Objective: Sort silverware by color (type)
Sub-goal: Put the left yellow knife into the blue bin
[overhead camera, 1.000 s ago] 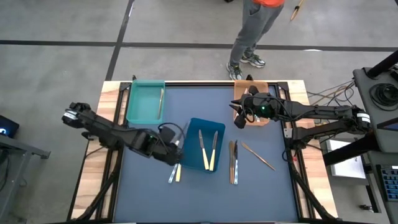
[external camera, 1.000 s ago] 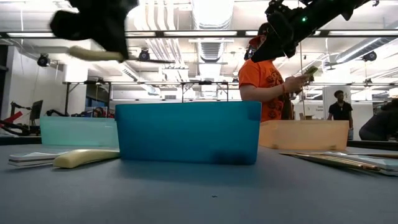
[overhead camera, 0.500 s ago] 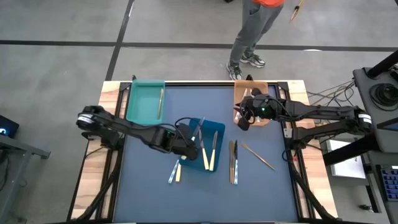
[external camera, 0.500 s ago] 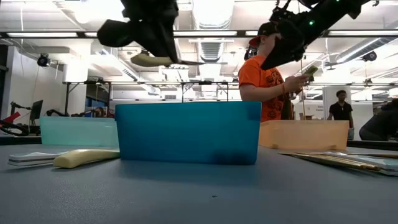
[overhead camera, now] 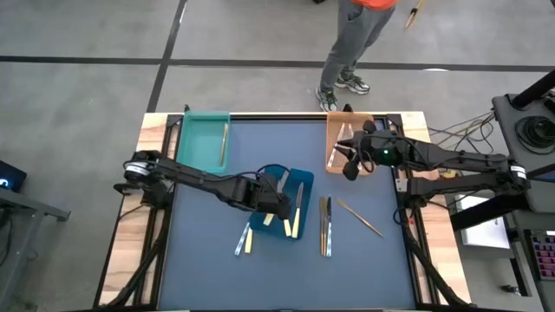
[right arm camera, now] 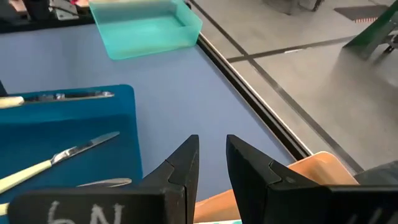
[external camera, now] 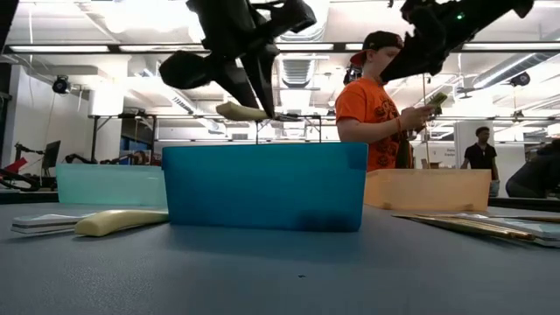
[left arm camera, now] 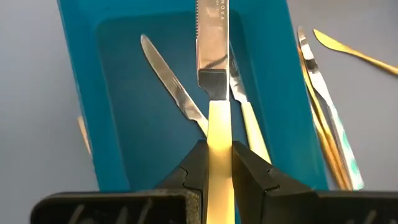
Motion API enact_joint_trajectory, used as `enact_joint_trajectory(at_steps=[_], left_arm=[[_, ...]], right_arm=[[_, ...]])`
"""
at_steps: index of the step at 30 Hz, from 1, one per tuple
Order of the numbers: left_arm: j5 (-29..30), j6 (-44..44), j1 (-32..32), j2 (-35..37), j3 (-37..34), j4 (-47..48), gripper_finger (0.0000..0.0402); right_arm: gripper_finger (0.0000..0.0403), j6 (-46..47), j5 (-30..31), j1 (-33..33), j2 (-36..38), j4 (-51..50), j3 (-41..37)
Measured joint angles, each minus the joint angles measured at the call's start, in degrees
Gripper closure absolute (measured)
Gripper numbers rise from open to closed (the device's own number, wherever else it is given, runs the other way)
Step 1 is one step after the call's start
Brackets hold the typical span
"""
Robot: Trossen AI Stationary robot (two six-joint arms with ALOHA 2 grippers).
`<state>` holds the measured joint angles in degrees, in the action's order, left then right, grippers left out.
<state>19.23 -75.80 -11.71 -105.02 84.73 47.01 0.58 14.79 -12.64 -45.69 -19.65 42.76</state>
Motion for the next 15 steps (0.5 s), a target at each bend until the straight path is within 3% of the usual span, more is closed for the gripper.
enact_joint_trajectory(at_steps=[7, 15], left_arm=[[-4.5, -6.4, 0.0, -2.0, 0.0, -0.1, 0.0372], [-7.0, -6.3, 0.9, -3.6, 0.0, 0.1, 0.0372]], right_arm=[[0.0330, -2.1, -0.3, 0.0, 5.6, 2.6, -3.0], [0.0330, -2.3, -0.3, 0.0, 8.4, 2.7, -3.8]])
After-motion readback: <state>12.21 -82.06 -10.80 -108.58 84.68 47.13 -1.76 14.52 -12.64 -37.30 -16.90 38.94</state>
